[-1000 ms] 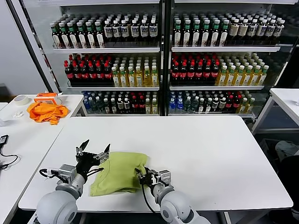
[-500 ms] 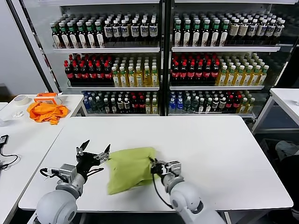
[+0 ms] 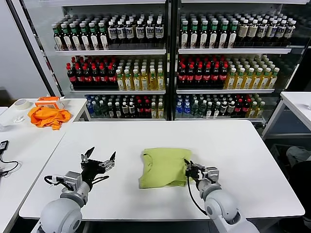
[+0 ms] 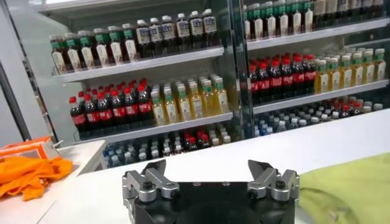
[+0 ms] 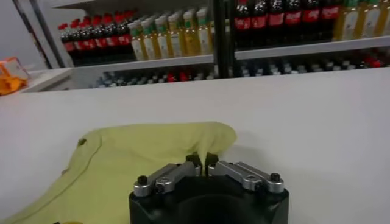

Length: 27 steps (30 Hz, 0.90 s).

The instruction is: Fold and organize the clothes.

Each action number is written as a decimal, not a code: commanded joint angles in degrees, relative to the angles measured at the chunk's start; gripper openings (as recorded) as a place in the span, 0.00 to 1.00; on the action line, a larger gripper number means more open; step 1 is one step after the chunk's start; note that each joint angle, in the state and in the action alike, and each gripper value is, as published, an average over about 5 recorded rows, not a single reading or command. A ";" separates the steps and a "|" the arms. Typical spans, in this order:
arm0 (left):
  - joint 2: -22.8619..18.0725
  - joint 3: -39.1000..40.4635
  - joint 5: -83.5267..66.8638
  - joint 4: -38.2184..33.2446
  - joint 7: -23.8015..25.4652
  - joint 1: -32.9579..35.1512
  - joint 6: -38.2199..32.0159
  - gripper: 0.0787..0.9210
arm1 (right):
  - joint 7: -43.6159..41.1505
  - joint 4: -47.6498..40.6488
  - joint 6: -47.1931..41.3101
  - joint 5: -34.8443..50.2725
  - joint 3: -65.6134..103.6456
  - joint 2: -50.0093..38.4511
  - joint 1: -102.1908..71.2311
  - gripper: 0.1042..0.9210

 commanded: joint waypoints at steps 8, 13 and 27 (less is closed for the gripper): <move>0.00 0.24 2.11 2.50 0.73 -0.06 -0.71 0.88 | -6.52 9.13 5.75 -7.51 12.60 -5.23 -4.51 0.27; -0.91 1.02 3.54 5.01 2.52 -1.13 -2.97 0.88 | -6.14 7.62 5.80 -7.97 15.25 -5.92 -3.75 0.45; -3.15 3.15 4.66 16.32 10.40 -6.43 -23.27 0.88 | -8.88 -2.94 16.47 -18.92 18.19 -4.88 -2.53 0.87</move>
